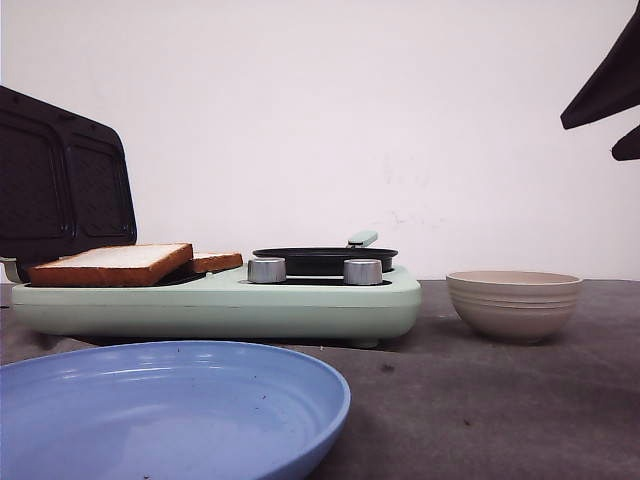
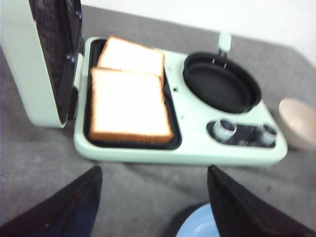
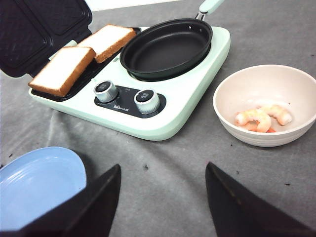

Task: Make breakfast with bread and shrimp
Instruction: 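Move the left gripper to the sandwich maker lid handle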

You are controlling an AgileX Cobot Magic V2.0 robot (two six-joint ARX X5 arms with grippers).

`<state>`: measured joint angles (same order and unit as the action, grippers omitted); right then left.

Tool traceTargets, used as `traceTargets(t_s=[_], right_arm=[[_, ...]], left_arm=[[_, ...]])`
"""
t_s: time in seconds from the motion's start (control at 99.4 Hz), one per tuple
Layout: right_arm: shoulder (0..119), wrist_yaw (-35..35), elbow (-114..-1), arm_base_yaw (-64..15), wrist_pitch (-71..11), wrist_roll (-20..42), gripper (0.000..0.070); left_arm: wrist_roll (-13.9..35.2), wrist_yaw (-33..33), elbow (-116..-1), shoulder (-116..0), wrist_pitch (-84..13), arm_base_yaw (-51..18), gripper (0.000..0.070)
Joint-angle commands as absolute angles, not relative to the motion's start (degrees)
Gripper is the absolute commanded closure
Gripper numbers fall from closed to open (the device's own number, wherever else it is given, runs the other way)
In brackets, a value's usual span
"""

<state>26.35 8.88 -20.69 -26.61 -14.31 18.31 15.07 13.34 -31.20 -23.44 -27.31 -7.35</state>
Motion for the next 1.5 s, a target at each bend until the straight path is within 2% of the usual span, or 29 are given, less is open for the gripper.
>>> traceTargets(t_s=[0.0,0.151,0.352,0.694,0.915,1.297,1.489], right_arm=[[26.6,9.0,-20.8,-26.9,-14.0,19.1,0.0365],[26.6,9.0,-20.8,-26.9,-15.2,19.0,0.0365],[26.6,9.0,-20.8,-26.9,-16.5,18.6,0.0365],[26.5,9.1,-20.8,-26.9,-16.8,18.7,0.0365],[26.5,9.1,-20.8,-26.9,-16.7,18.7,0.0365],[26.5,9.0,-20.8,-26.9,-16.3,18.7,0.0365],[26.5,8.9,-20.8,-26.9,-16.1,18.6,0.0365]], left_arm=[[21.0,13.1,-32.1,-23.5,-25.5,-7.4,0.0345],[24.9,13.1,-34.6,-24.7,-22.2,-6.7,0.0342],[25.2,14.2,-42.6,-31.7,-22.5,-2.4,0.0340],[27.9,20.4,-58.3,-49.7,-26.2,13.3,0.0340],[32.8,25.7,-63.7,-58.3,-23.6,22.2,0.0340],[35.6,30.0,-64.2,-71.7,-14.9,23.4,0.0340],[39.6,33.7,-64.2,-77.2,-9.1,23.3,0.0340]])
